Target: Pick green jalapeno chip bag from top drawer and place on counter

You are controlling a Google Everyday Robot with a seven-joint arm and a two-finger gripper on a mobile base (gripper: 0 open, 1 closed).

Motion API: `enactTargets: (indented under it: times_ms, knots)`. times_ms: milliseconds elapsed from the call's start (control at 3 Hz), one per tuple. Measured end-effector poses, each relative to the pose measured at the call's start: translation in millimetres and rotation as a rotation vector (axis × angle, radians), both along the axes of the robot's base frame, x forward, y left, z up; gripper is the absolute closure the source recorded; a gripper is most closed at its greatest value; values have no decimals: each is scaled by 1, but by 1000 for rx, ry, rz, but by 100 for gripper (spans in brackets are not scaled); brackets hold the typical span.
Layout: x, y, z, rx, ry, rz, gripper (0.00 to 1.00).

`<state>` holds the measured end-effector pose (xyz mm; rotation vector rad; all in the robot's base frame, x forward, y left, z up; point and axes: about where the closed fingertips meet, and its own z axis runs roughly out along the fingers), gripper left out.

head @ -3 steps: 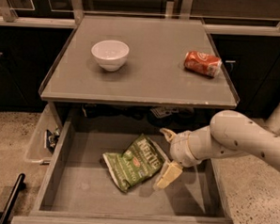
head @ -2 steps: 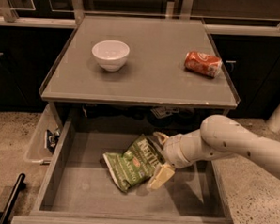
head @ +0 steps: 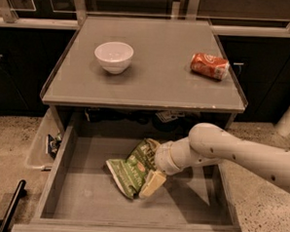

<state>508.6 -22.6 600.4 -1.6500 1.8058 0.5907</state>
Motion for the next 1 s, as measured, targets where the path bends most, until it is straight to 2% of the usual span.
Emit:
enactTargets:
  times_ms: [333,667,1000]
  knots:
    - [3,18,-16,-17,2,7,0]
    - [4,20,-16,-17,1,7,19]
    - [4,20,-16,-17,1,7,42]
